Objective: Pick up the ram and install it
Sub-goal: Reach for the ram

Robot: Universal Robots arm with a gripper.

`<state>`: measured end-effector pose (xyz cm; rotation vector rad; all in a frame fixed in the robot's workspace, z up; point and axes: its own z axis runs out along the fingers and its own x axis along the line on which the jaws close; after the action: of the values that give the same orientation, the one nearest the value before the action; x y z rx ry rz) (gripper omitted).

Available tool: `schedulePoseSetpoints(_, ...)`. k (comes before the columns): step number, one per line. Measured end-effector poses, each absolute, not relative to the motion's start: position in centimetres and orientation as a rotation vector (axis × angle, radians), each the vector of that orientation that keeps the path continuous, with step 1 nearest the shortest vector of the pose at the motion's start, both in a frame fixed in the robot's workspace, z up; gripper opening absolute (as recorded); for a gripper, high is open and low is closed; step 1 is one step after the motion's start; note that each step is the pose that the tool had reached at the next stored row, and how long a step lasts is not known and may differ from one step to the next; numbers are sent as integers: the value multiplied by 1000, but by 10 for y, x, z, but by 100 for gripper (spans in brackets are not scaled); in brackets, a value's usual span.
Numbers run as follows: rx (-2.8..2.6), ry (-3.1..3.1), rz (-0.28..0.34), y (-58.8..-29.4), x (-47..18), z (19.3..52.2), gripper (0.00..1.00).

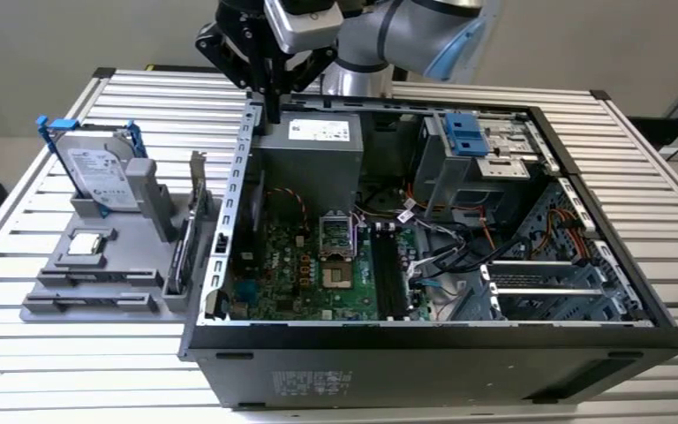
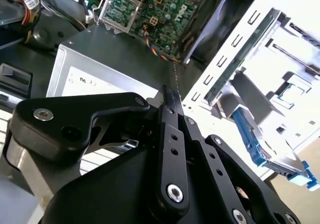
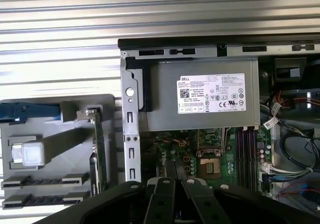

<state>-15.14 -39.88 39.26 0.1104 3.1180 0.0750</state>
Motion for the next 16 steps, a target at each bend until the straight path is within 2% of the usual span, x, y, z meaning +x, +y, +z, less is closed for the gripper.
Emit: schedulePoseSetpoints(16,110,3118,75,-399,-170,393,0)
